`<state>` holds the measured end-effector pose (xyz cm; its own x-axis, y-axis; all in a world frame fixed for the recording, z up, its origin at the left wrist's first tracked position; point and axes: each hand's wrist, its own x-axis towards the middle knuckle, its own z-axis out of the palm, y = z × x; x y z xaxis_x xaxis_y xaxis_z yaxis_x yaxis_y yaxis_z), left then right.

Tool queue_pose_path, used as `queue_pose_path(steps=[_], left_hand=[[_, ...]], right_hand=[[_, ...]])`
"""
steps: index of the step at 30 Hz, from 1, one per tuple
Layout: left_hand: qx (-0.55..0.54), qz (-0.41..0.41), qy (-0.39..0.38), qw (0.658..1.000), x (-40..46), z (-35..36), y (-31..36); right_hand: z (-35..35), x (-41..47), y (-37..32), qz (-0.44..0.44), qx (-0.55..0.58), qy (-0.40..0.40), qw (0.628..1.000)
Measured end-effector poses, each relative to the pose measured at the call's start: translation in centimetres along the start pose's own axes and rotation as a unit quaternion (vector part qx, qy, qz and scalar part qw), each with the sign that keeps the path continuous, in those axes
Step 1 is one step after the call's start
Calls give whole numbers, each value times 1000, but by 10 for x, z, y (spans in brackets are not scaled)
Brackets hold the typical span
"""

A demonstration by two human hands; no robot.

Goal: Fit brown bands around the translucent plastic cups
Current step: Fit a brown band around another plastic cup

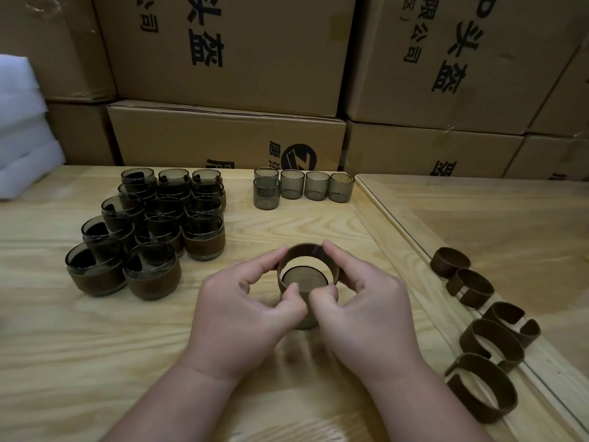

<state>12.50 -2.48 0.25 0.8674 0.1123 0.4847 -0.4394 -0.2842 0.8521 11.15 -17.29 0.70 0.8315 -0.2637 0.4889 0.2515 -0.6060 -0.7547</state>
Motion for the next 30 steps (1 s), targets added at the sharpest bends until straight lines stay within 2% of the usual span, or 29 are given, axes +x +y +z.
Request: queue_pose_path(steps=[7,14,17,26,30], left_hand=[[35,-50,-59,996,3,-3,-10],[-19,-73,-69,995,5,-3,-15],[-41,-81,-41,995,6,-3,-14],[86,-77,-34,993,9,-1,-20],[88,-108,-44,989,8,0,-22]], right_hand=[[4,0,8,61,-1,-59,996],[6,4,13,89,67,-91,990],[3,6,15,102,101,-64,988],[7,11,19,131,133,-48,981],[12,13,22,157,149,-46,975]])
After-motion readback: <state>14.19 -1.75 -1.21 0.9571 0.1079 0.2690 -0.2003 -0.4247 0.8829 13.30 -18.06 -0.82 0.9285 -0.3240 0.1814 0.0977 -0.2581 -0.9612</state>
